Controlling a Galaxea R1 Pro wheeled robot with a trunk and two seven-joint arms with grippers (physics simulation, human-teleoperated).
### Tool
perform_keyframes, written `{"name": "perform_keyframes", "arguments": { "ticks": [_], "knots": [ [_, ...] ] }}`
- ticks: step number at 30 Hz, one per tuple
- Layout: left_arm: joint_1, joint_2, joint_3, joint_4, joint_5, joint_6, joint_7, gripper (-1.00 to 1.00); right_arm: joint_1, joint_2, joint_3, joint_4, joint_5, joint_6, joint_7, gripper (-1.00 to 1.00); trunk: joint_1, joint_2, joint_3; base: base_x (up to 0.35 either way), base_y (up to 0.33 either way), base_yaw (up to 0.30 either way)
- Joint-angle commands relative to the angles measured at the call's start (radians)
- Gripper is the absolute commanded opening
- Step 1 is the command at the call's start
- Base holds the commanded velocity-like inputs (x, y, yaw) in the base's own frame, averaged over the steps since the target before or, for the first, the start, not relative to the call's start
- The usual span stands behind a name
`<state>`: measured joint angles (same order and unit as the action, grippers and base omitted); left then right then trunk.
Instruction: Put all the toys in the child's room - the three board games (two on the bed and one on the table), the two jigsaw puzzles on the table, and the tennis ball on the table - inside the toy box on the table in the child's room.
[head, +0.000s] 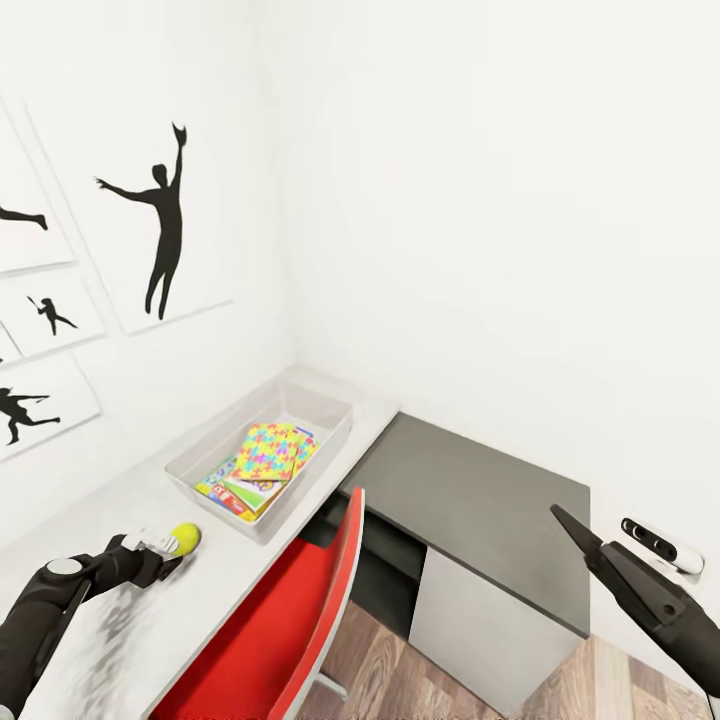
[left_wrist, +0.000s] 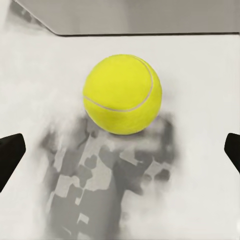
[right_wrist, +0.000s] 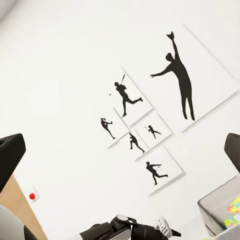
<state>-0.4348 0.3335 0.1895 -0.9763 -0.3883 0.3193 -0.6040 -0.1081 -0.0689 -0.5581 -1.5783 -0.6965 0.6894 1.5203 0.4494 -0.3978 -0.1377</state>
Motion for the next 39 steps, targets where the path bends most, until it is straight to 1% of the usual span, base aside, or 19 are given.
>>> {"name": "perform_keyframes", "arguments": {
  "ticks": [1,10,39],
  "knots": [
    [-0.001,-0.001,0.002,-0.001,-0.006,0.004,-0.007,1.00,-0.001,0.000,0.000,0.000,-0.001,0.010,0.002,1.00,0.001,-0.002,-0.004,0.042,0.000,0.000],
    [-0.001,-0.002,0.002,-0.001,-0.006,0.004,-0.005,1.00,-0.001,0.000,0.000,0.000,-0.001,0.010,0.003,1.00,0.001,-0.002,-0.013,0.020,0.000,0.000],
    [-0.001,-0.001,0.002,-0.001,-0.007,0.004,-0.005,1.00,-0.001,0.000,0.001,0.000,0.000,0.010,0.003,1.00,0.001,-0.002,-0.014,0.020,0.003,0.000]
  ]
}}
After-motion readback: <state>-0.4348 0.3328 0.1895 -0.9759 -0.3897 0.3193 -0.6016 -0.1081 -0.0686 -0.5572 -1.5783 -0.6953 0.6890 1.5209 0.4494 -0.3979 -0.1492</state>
